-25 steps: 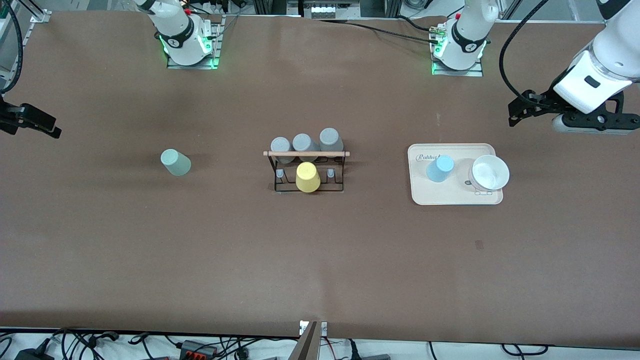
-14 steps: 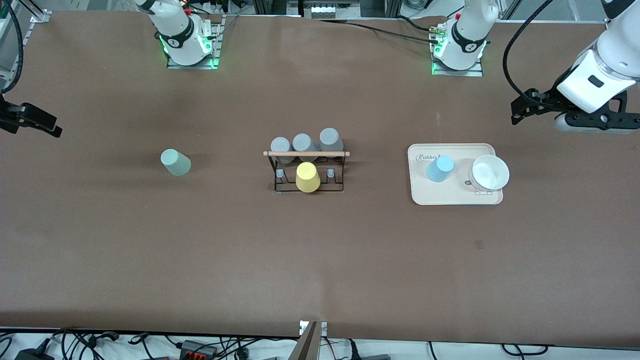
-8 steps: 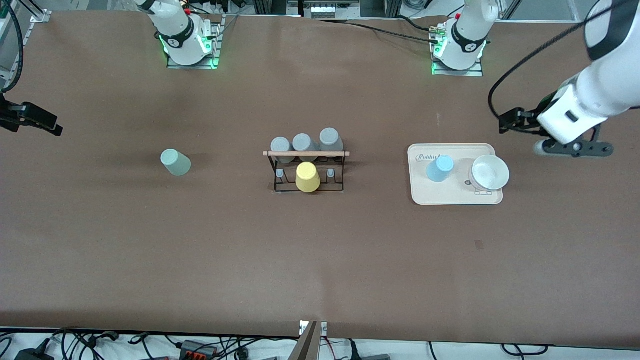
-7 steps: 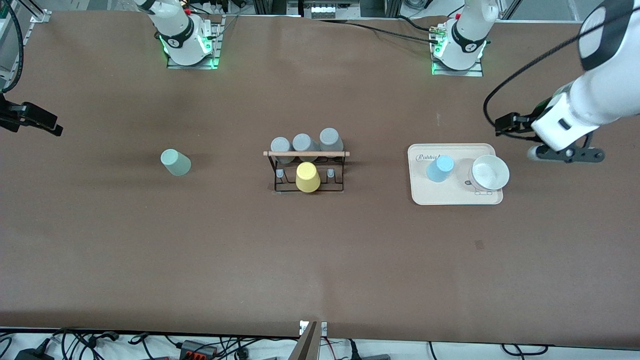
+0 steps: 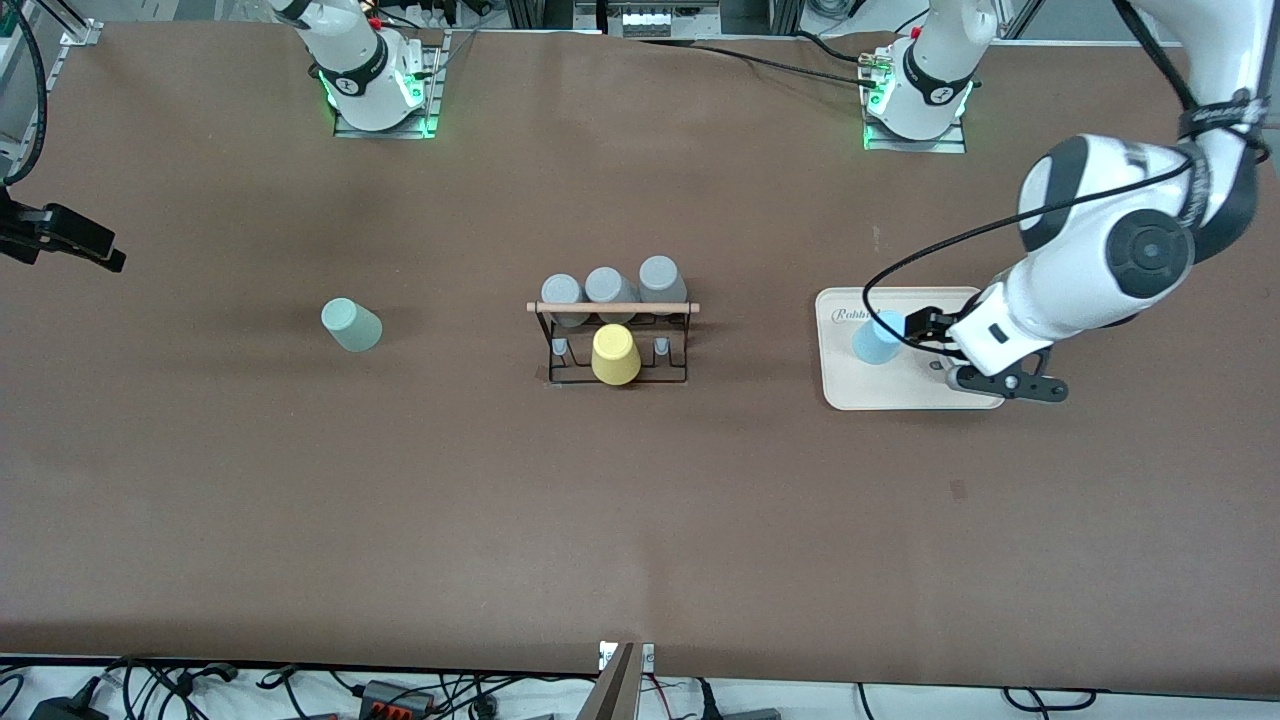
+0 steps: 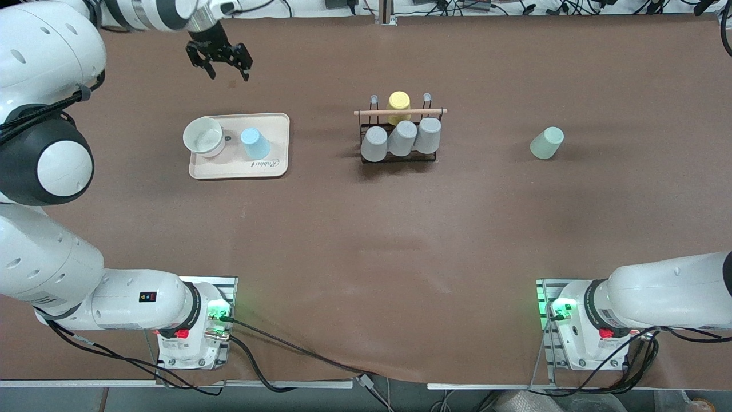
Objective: Hang scattered cups on rack with three cups
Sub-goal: 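Lower the left gripper and grasp the light blue cup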
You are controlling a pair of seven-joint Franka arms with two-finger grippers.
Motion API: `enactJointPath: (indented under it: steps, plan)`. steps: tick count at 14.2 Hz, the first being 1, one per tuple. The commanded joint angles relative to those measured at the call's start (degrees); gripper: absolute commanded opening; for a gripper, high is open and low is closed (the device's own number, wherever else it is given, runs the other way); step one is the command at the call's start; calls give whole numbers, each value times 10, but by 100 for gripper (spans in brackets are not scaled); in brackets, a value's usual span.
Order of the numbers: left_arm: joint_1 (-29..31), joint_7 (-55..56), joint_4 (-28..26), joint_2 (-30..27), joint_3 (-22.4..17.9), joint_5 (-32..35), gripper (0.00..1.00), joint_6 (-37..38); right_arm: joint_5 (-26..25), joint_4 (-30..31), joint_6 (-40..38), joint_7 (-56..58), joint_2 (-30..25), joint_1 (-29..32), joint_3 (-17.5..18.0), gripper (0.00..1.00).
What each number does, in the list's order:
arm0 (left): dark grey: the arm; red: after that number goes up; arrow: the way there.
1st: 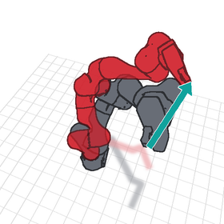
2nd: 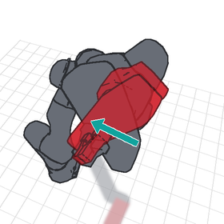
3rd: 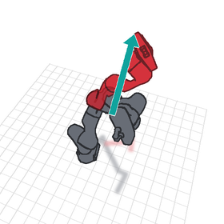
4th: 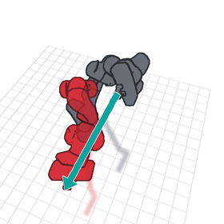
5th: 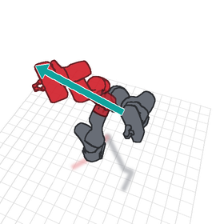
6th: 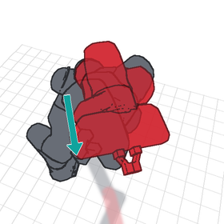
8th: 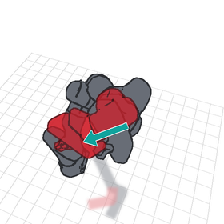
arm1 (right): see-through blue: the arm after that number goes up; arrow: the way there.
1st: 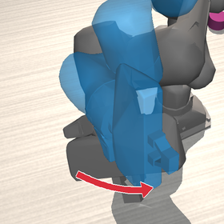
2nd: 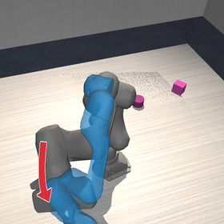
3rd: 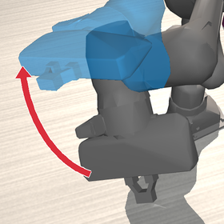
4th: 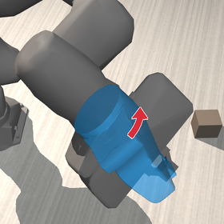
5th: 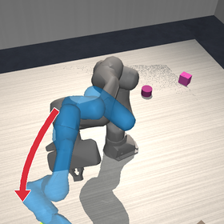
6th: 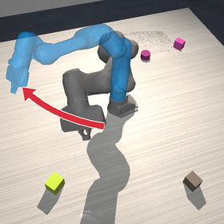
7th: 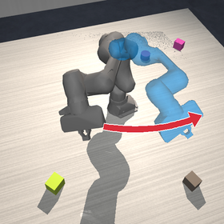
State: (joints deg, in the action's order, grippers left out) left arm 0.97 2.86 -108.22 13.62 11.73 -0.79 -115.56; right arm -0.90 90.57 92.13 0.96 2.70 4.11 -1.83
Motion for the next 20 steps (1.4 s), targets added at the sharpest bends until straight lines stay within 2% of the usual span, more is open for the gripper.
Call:
enactJointPath:
  steps: [1, 3, 7, 8, 17, 20]
  plan:
    - [3, -14, -47, -21, 9, 16, 100, -41, 6, -7, -3, -6, 0, -2, -1, 100]
    - [3, -14, -66, -18, 11, 24, 100, -74, 6, -5, -5, -6, -1, -2, -1, 100]
    - [-3, -15, -173, -16, 12, 26, 100, -210, 5, -3, -4, -6, -2, -3, -1, 100]
    - [-14, -15, -185, -10, 11, 27, 100, -230, 6, -2, -4, -6, -2, -3, 0, 100]
    - [-12, -35, -195, 27, 11, 66, 100, -235, 6, -2, -27, -5, 9, -3, -1, 100]
    - [-12, -35, -199, 38, 11, 66, 100, -236, 12, -4, -70, 3, 44, -12, 0, 100]
